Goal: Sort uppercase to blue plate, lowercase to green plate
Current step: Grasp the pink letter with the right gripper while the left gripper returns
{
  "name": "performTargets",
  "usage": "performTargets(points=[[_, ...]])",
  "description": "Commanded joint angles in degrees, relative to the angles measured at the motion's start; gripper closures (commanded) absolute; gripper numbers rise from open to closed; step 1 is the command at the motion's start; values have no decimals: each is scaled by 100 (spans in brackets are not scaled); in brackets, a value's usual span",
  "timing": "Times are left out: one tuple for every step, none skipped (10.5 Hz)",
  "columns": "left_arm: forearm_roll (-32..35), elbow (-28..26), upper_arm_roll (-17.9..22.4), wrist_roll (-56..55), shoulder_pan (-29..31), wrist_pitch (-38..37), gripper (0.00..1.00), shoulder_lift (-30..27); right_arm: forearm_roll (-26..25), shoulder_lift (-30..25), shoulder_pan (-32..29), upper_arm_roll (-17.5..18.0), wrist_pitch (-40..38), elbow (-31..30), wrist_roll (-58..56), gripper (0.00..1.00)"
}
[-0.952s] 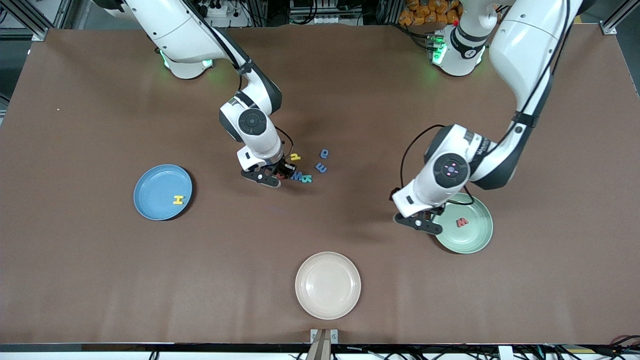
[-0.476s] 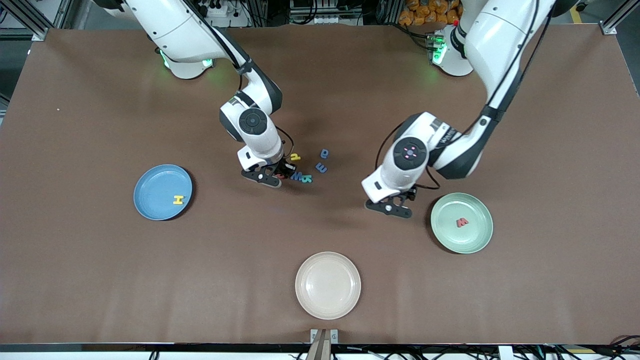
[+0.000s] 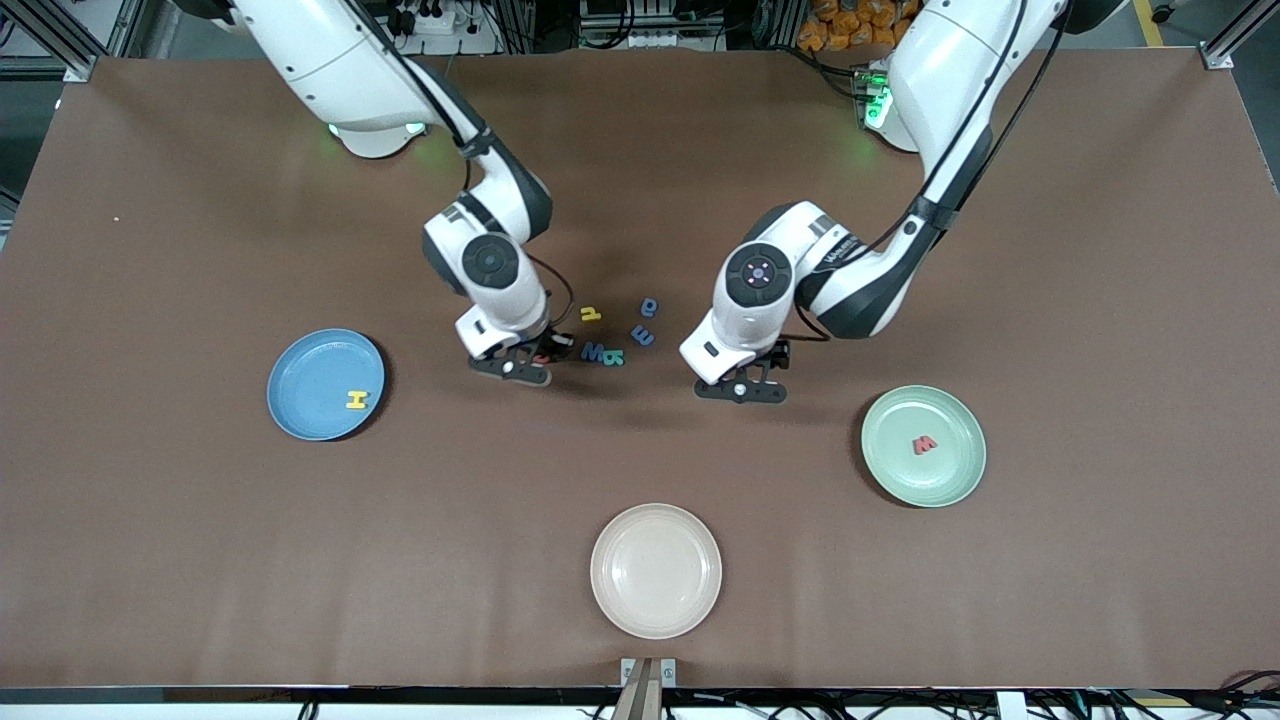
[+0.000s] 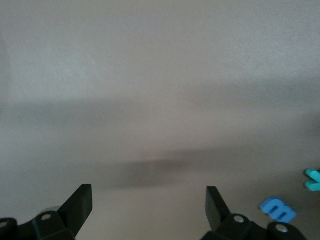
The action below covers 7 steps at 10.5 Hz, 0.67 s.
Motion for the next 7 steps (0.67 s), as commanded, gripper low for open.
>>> performTargets(points=[[-51, 36, 26, -911, -227, -16, 0, 25, -83, -248, -150, -298, -690, 190, -936, 72], [-181, 62, 26, -1367, -358, -16, 0, 42, -74, -318, -220, -483, -866, 217, -1402, 72], [-226, 149, 26, -1937, -525, -16, 0, 129, -74, -371, -282, -754, -1059, 235, -2007, 72], [-218, 307, 35, -2596, -718, -7, 0, 296, -74, -415, -309, -1088, -1217, 261, -2753, 72], [-174, 569, 52, -3203, -903, -7, 0, 532, -56, -398, -318, -1387, -1332, 305, -3334, 71], [-156, 746, 122, -3565, -1105, -7, 0, 717, -39, -398, -326, -1616, -1377, 305, -3836, 71], [-156, 913, 218, -3874, -1237, 2, 0, 858, -13, -467, -335, -1740, -1543, 314, -4207, 71]])
